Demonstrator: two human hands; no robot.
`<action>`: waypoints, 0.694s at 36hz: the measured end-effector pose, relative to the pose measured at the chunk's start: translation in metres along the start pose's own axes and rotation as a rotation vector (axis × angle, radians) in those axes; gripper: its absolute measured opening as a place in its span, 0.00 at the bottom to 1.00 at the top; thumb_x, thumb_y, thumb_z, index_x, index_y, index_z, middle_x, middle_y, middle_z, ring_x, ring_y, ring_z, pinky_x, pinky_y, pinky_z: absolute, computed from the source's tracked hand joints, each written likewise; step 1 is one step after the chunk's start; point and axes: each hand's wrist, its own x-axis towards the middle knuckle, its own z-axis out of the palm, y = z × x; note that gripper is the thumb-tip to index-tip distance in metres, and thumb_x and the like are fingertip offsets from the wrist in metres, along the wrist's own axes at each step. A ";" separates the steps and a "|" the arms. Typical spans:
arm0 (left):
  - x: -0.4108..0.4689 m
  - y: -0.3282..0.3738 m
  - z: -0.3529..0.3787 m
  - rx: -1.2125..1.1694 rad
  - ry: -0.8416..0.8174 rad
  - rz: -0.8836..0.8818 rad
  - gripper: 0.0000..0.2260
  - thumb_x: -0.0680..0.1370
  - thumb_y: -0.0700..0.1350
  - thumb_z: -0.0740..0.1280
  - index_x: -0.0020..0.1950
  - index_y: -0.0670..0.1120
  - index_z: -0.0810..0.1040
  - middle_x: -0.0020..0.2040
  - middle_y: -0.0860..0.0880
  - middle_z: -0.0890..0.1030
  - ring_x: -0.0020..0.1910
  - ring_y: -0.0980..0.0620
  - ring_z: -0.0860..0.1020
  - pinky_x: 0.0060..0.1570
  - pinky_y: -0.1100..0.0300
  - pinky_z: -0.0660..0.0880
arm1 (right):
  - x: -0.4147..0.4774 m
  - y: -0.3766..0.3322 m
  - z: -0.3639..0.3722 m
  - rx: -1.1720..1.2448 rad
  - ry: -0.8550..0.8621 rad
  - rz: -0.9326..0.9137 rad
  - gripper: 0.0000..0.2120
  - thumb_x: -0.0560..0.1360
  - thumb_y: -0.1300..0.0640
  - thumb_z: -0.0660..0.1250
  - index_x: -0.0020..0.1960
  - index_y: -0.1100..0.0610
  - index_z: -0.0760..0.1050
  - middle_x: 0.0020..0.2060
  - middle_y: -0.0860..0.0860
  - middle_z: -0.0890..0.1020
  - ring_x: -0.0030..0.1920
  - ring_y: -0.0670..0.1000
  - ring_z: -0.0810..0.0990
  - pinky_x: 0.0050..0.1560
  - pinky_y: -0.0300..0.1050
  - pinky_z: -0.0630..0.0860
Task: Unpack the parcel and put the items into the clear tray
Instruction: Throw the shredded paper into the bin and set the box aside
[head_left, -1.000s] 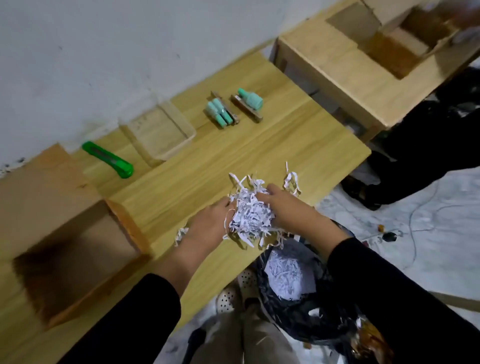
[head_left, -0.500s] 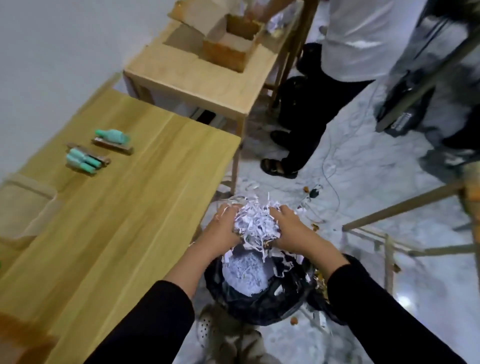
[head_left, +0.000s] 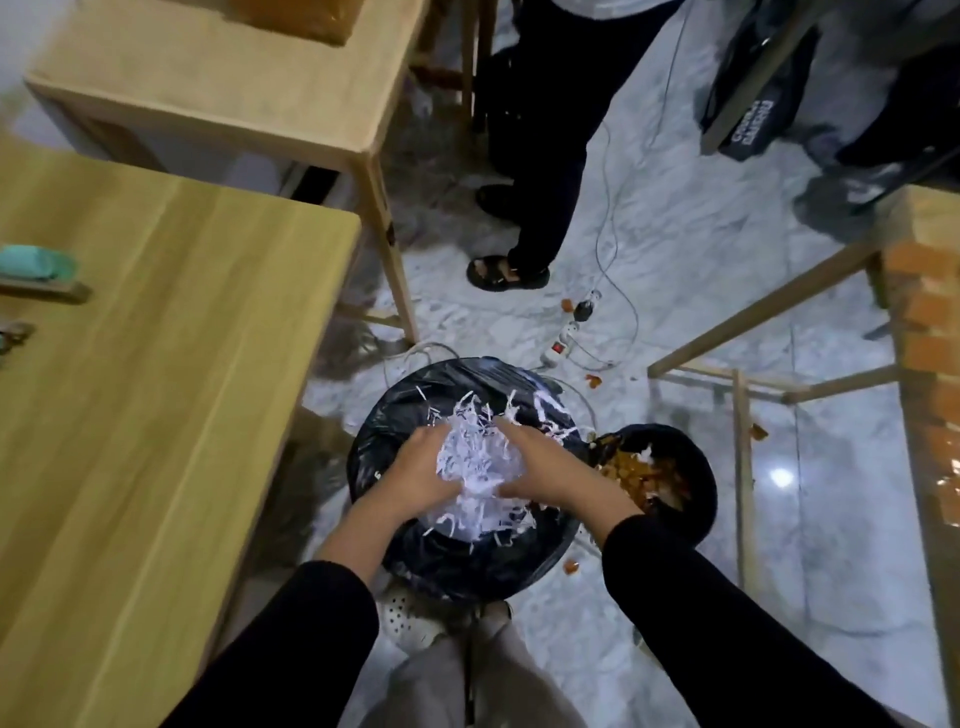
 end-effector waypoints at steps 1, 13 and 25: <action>0.001 0.000 0.002 0.010 -0.004 0.002 0.35 0.72 0.43 0.71 0.75 0.46 0.57 0.72 0.44 0.60 0.70 0.46 0.63 0.68 0.56 0.62 | 0.001 0.002 0.000 -0.007 -0.002 -0.002 0.43 0.71 0.54 0.72 0.76 0.48 0.47 0.75 0.53 0.57 0.73 0.54 0.60 0.71 0.49 0.61; 0.000 0.004 0.002 0.044 0.066 0.015 0.28 0.76 0.46 0.66 0.73 0.43 0.60 0.71 0.45 0.64 0.69 0.47 0.65 0.65 0.57 0.63 | 0.005 -0.003 -0.002 -0.107 0.020 -0.031 0.40 0.71 0.52 0.71 0.75 0.57 0.53 0.73 0.56 0.61 0.71 0.56 0.63 0.68 0.47 0.65; -0.041 0.006 -0.054 0.021 0.310 0.058 0.23 0.78 0.48 0.62 0.71 0.43 0.63 0.69 0.46 0.66 0.68 0.48 0.65 0.67 0.57 0.64 | -0.001 -0.073 -0.033 -0.197 0.096 -0.178 0.38 0.70 0.53 0.71 0.74 0.56 0.56 0.73 0.55 0.63 0.72 0.55 0.63 0.69 0.48 0.64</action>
